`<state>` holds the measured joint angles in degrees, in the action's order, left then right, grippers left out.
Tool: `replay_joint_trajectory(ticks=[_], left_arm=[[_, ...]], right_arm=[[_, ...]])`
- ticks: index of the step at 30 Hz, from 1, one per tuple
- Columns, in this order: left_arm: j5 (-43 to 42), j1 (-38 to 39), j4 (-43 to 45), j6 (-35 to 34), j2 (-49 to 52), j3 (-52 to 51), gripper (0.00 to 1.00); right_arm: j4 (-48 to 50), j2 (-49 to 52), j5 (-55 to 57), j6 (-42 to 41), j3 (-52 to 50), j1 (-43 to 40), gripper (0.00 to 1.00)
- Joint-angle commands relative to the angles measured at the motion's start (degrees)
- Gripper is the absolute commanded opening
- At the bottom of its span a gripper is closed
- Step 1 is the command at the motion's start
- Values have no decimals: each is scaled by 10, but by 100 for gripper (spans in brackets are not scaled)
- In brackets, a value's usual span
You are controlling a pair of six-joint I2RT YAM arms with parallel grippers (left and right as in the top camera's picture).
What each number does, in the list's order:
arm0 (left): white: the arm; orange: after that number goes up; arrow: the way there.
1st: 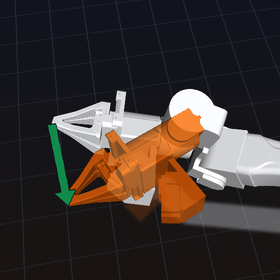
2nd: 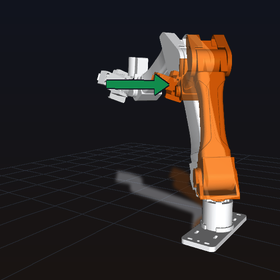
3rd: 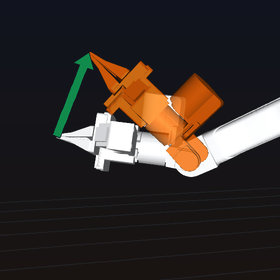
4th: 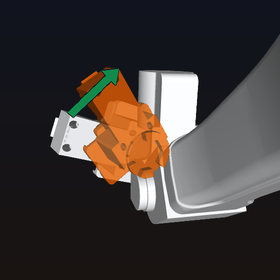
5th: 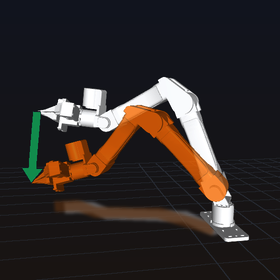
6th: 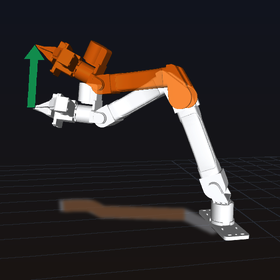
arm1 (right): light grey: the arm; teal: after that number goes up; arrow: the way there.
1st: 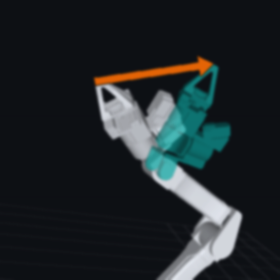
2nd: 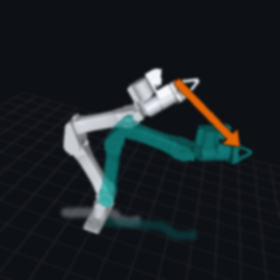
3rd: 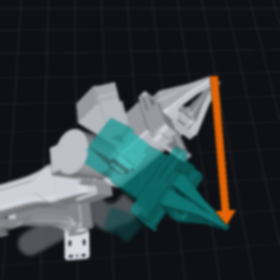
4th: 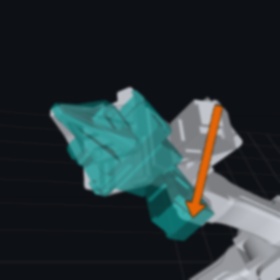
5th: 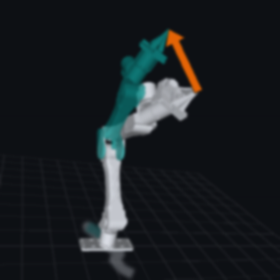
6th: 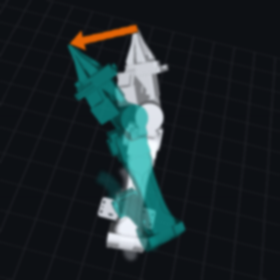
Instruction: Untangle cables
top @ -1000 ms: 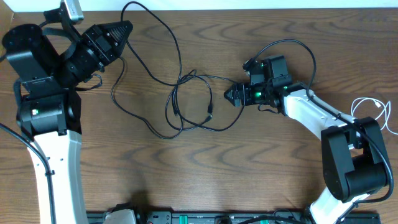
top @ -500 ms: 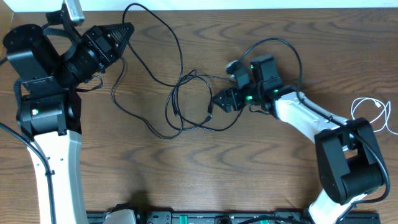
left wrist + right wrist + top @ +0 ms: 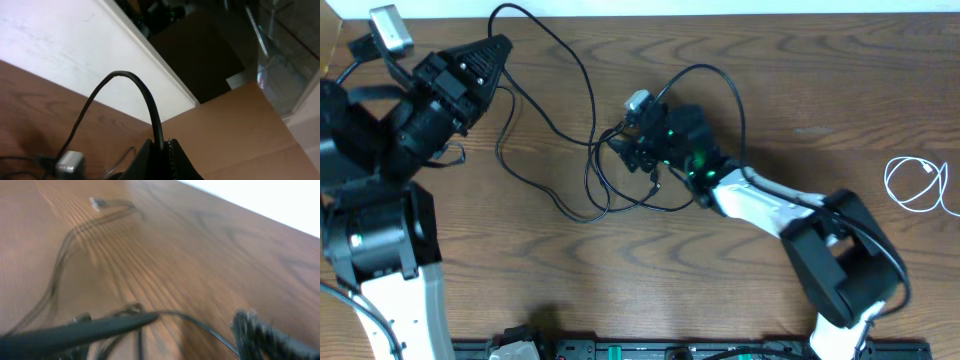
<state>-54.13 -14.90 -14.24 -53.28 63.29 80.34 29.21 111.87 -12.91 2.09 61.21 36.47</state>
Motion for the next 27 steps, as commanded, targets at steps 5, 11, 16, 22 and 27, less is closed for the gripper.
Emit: replay_joint_trajectory(ticks=[5,11,16,22,27], left_arm=[[-8,-2,4,-6,-38,5,8],[-7,-22,4,-6,-40,5,8],[-8,-44,3,-6,-40,5,8],[-10,-70,2,-6,-40,5,8],[-10,-74,-3,-6,-40,5,8]], right_arm=[[82,36,69,3,2,4,74],[189,34,90,1,2,0,76],[255,34,82,2,2,1,76],[329,34,83,19,2,-19,50],[393,29,82,18,2,-35,1]])
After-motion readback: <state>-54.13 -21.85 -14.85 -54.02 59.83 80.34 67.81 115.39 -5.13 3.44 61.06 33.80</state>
